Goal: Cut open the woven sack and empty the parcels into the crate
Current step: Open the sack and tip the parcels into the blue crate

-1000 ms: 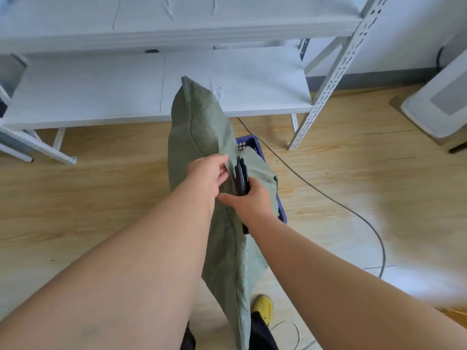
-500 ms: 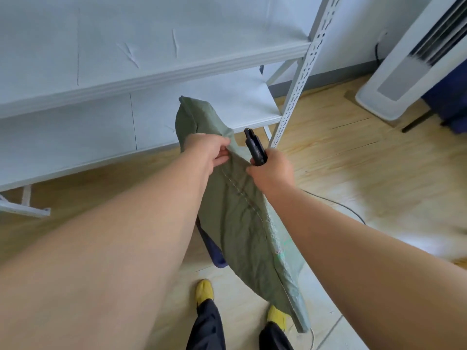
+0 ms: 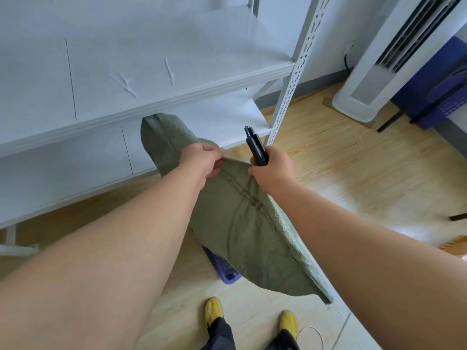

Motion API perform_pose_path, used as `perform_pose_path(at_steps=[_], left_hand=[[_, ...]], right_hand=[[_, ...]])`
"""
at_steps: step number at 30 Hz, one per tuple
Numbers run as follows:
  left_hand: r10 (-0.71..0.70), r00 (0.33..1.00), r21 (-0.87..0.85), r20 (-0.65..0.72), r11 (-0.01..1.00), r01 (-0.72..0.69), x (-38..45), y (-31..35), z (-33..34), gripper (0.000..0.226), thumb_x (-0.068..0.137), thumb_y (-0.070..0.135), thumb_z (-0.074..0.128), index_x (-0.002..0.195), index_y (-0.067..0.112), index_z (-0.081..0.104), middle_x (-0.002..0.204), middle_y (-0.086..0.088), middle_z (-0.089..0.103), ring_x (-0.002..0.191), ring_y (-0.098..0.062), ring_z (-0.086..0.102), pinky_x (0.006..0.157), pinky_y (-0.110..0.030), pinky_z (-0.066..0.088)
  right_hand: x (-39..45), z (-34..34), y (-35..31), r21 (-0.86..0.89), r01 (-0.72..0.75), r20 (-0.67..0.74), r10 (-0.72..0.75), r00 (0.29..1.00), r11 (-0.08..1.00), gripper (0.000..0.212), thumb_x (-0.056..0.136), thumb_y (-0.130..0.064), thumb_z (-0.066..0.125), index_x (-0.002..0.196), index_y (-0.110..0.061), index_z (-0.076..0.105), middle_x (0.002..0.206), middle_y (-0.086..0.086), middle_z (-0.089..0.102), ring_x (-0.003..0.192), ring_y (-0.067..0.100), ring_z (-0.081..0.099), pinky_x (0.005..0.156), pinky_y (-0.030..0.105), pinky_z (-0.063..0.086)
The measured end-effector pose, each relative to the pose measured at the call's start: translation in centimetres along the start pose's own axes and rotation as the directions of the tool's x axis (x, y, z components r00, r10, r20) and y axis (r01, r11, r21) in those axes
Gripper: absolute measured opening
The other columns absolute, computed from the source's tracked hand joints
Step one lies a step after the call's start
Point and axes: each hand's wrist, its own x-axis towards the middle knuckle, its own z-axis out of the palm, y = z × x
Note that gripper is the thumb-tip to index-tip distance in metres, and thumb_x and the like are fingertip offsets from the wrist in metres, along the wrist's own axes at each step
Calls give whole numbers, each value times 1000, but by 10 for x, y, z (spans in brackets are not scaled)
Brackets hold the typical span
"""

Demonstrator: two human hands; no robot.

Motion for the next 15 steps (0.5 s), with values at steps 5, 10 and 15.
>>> perform_pose_path(at_steps=[5, 10, 15], left_hand=[[-247, 948, -43, -201, 969, 243, 4, -25, 1, 24, 89, 30, 63, 108, 17, 61, 103, -4, 59, 79, -22, 54, 81, -36, 52], [-539, 838, -5, 88, 841, 541, -1, -44, 18, 22, 93, 33, 57, 84, 13, 55, 78, -4, 58, 66, -20, 58, 55, -34, 50], [-523, 840, -65, 143, 842, 535, 5, -55, 25, 20, 97, 9, 49, 77, 6, 52, 69, -5, 48, 55, -12, 48, 46, -20, 47]], right_hand=[[-9, 8, 0, -46, 37, 100, -32, 994, 998, 24, 76, -7, 68, 74, -27, 56, 72, -7, 61, 63, 14, 59, 52, 25, 45], [-21, 6, 7, -88, 69, 206, -50, 977, 994, 31, 73, -4, 68, 66, -31, 55, 68, -10, 60, 61, 10, 56, 50, 20, 38], [-33, 1, 18, -62, 30, 136, -21, 990, 998, 25, 76, -7, 69, 72, -28, 56, 69, -8, 59, 63, 14, 56, 56, 25, 43]])
